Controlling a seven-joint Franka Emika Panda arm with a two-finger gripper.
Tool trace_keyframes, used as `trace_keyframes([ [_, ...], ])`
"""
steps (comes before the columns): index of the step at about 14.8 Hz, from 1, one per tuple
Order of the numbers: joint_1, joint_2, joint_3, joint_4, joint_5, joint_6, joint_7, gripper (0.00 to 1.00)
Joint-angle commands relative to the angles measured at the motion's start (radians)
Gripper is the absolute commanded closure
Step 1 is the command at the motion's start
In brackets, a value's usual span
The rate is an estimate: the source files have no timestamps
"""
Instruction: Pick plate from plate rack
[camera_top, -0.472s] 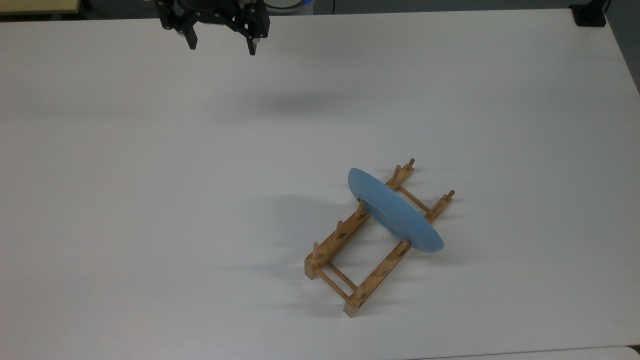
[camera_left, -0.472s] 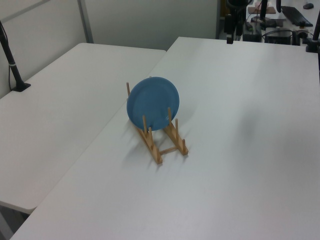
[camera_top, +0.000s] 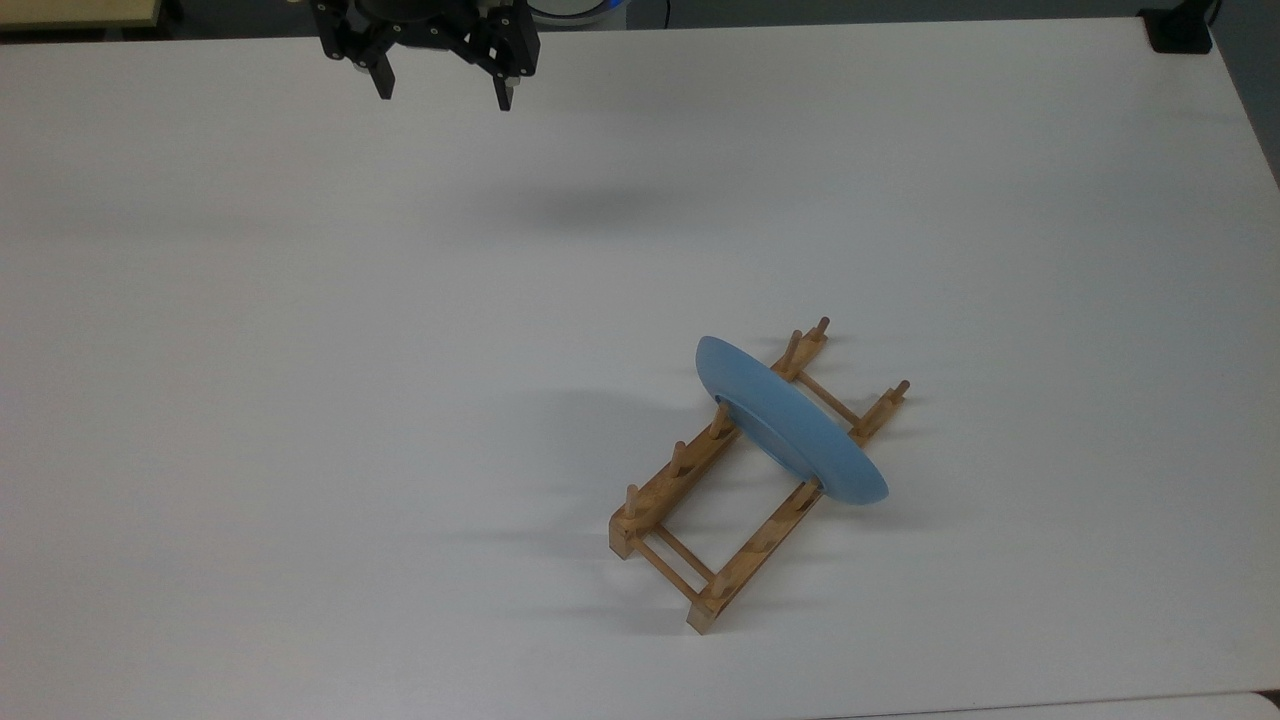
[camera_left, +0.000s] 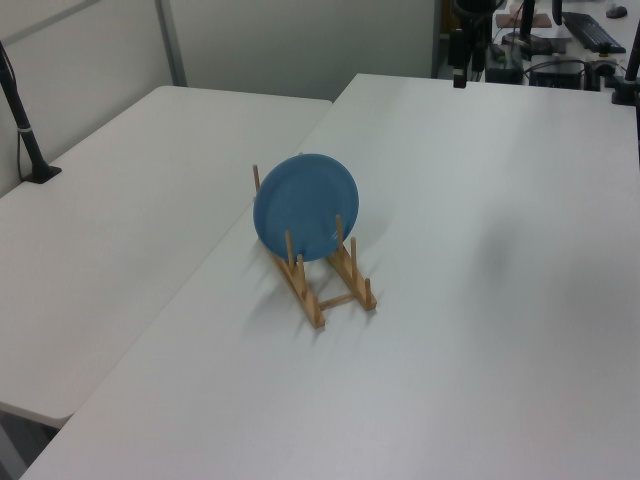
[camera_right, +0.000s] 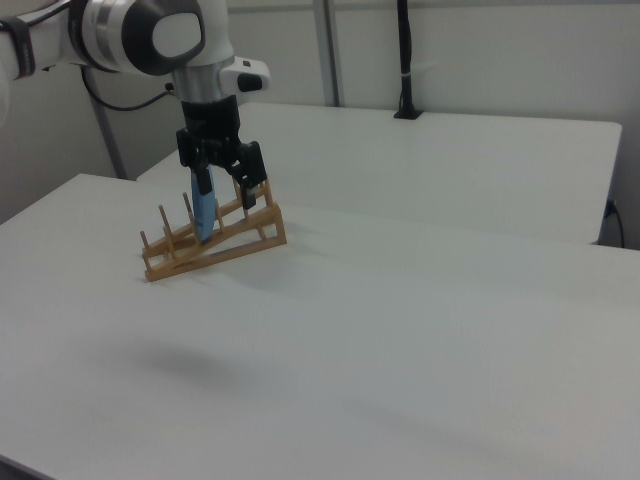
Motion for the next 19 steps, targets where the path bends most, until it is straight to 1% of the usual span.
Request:
trace_keyframes([
  [1,0.008,-0.014,-0.004,-0.013,-0.012,0.005,-0.015,0.00],
  [4,0.003,-0.019,-0.004,-0.013,-0.012,-0.017,-0.013,0.00],
  [13,0.001,-0.005,-0.004,-0.007,-0.012,-0.003,-0.020,0.00],
  [17,0.006,-0.002,-0.004,-0.004,-0.018,0.084,-0.021,0.00],
  [19,0.014,0.001,0.008,0.005,-0.076,0.136,-0.020,0.00],
])
